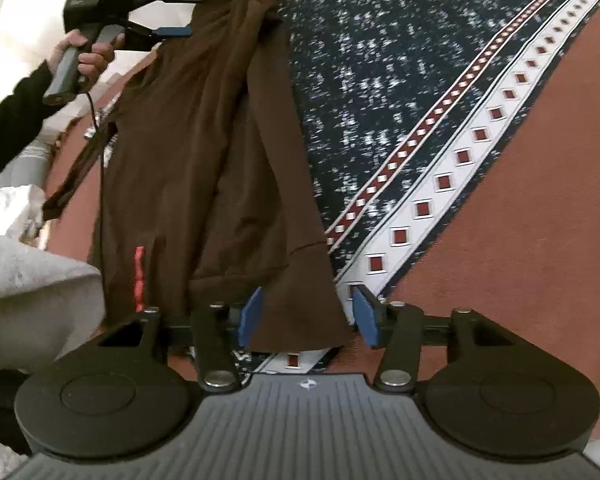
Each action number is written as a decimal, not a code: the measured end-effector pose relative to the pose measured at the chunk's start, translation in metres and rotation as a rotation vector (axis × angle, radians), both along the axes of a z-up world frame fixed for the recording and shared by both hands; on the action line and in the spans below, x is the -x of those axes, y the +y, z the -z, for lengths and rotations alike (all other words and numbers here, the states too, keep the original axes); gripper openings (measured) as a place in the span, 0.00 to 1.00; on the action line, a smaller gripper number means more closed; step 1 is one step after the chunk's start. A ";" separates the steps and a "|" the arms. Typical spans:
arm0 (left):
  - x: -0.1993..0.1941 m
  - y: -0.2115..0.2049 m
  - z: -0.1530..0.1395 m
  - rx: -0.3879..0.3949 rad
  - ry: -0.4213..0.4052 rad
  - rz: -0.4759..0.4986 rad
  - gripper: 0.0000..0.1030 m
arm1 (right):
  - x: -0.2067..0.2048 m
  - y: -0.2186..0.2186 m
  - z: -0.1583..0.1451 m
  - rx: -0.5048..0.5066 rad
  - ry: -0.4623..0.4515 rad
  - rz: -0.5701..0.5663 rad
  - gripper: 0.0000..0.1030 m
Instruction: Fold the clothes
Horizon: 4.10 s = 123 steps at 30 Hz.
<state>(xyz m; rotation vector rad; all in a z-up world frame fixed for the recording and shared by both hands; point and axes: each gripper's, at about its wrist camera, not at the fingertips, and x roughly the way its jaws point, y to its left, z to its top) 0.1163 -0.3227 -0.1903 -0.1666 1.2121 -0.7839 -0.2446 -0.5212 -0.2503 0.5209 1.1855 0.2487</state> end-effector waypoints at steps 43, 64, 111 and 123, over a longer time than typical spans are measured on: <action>0.020 0.052 -0.065 0.245 -0.144 -0.107 0.79 | -0.015 -0.007 -0.069 0.049 -0.169 -0.039 0.34; 0.090 0.478 -0.039 -0.183 -0.241 -0.891 0.83 | -0.298 0.251 -0.153 0.085 -0.463 -0.762 0.53; 0.163 0.228 -0.185 0.385 -0.290 0.006 0.13 | -0.418 0.272 -0.084 0.164 -0.401 -1.010 0.03; 0.164 0.012 -0.045 0.309 0.005 0.060 0.21 | -0.423 0.136 -0.032 0.209 -0.313 -0.753 0.06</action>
